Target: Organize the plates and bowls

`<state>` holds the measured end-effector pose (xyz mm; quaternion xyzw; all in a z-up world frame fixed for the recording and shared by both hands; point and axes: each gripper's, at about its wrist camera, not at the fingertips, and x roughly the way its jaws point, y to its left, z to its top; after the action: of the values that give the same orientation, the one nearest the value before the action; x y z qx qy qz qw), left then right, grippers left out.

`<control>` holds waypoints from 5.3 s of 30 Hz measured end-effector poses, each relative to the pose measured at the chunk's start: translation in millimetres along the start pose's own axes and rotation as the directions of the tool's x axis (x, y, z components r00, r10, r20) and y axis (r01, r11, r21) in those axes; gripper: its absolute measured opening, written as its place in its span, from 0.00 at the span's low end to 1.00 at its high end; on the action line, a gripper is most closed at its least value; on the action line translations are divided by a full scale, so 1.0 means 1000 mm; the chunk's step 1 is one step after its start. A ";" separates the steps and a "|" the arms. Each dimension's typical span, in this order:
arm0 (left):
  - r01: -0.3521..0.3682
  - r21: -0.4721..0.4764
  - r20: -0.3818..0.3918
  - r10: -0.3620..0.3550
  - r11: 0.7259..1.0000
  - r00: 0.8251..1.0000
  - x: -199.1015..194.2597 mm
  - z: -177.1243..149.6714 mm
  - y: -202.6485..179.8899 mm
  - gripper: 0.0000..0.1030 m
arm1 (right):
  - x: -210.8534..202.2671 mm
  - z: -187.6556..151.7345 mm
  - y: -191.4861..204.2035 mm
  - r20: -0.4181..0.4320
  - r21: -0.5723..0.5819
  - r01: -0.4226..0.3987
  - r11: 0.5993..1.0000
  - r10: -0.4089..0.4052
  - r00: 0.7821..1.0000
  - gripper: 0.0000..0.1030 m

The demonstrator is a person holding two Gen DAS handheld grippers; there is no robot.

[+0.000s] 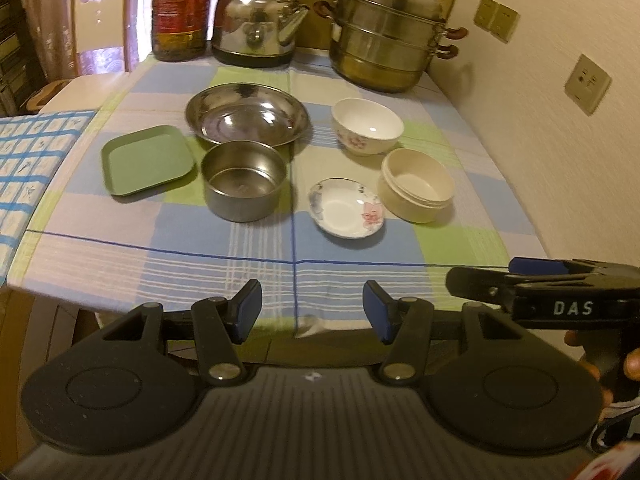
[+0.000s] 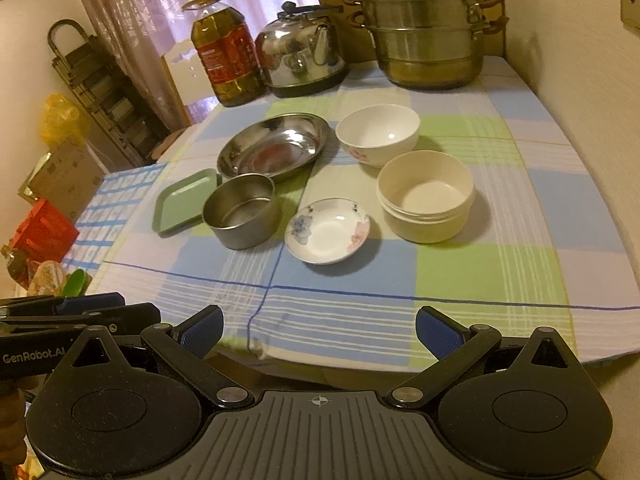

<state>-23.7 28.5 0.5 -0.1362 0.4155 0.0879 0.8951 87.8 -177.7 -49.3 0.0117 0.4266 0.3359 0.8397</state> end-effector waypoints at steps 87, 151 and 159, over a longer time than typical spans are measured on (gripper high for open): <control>0.009 0.145 -0.194 0.019 0.989 0.981 0.206 0.157 0.343 0.18 | 0.342 0.101 0.232 -0.149 0.043 0.134 0.990 -0.126 0.981 0.21; 0.245 0.386 -0.179 -0.188 0.889 0.966 0.317 0.263 0.197 0.08 | 0.311 0.172 0.104 -0.063 0.348 0.412 0.842 -0.417 0.907 0.11; 0.229 0.395 -0.192 -0.164 0.890 0.968 0.331 0.263 0.192 0.08 | 0.321 0.171 0.094 -0.084 0.375 0.409 0.832 -0.409 0.909 0.11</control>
<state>325.8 308.1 -124.1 0.0089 0.4762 -0.1041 0.8731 291.4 124.7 -139.4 0.0847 0.4767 0.0583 0.8731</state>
